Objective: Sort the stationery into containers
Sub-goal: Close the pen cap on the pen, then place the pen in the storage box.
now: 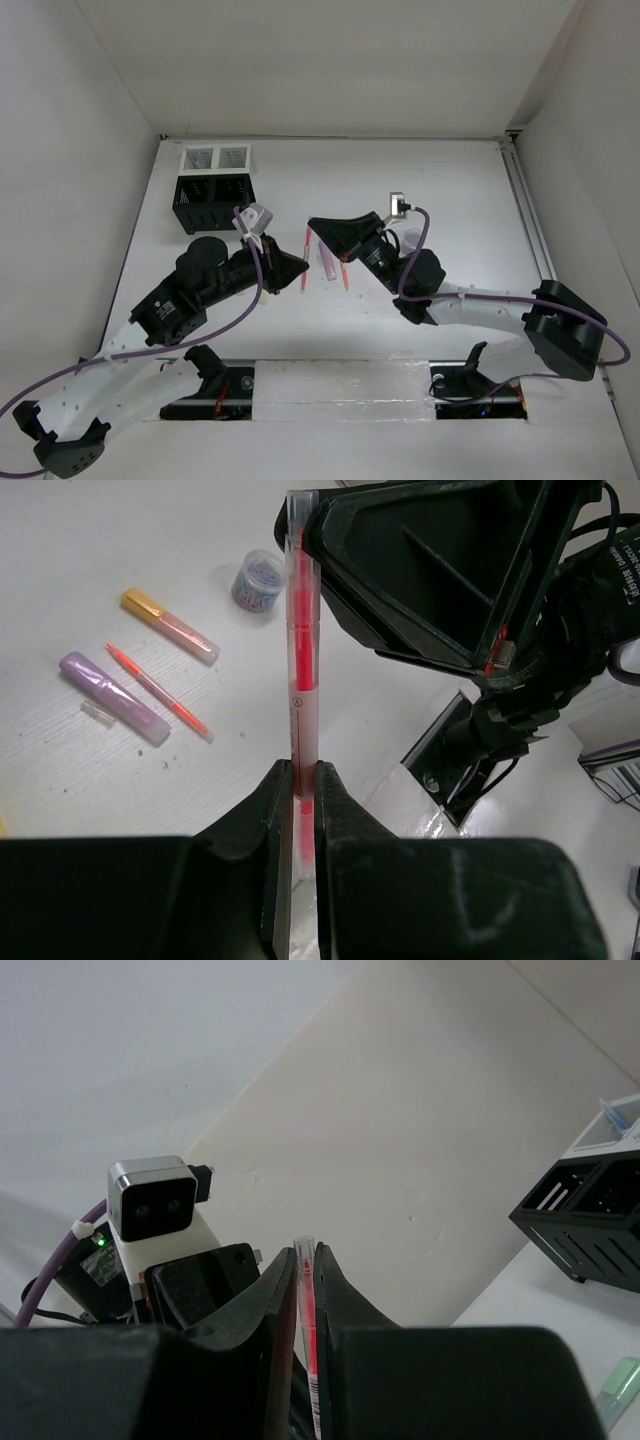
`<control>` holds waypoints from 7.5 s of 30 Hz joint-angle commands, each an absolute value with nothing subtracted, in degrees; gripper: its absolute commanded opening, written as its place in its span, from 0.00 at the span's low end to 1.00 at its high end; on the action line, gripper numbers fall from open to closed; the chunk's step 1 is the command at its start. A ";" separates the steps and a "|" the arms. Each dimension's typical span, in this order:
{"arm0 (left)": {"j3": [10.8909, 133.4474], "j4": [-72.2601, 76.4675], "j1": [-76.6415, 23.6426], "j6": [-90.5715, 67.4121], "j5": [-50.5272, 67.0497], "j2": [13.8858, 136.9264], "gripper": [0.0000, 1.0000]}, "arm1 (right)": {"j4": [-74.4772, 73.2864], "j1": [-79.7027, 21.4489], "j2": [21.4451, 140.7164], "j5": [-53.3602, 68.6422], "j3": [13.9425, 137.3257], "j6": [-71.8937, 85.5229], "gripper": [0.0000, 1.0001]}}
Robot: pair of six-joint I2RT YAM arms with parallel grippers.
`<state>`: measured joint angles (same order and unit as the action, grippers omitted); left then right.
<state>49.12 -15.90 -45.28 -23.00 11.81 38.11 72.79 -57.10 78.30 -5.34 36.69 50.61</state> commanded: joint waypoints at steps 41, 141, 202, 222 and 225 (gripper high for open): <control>55.02 -12.83 -45.00 -11.69 11.69 39.91 0.00 | 28.83 -57.30 71.37 6.24 44.21 29.54 0.00; 54.49 -13.97 -45.00 -11.16 9.84 40.87 0.00 | 11.51 -55.20 66.54 15.12 48.43 16.00 0.44; 86.84 16.34 -8.53 -6.68 -37.27 99.57 0.00 | 4.57 -36.74 48.87 28.65 39.02 9.40 0.51; 84.90 26.72 -2.73 -5.36 -34.63 111.35 0.00 | 7.38 -36.74 55.55 29.18 39.02 9.40 0.51; 86.13 26.72 -2.72 -5.36 -34.63 113.02 0.00 | 8.53 -36.74 56.07 30.32 39.02 9.40 0.51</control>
<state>84.60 23.14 -2.83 -5.37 -35.22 112.79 4.21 -37.08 56.03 28.34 38.59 10.26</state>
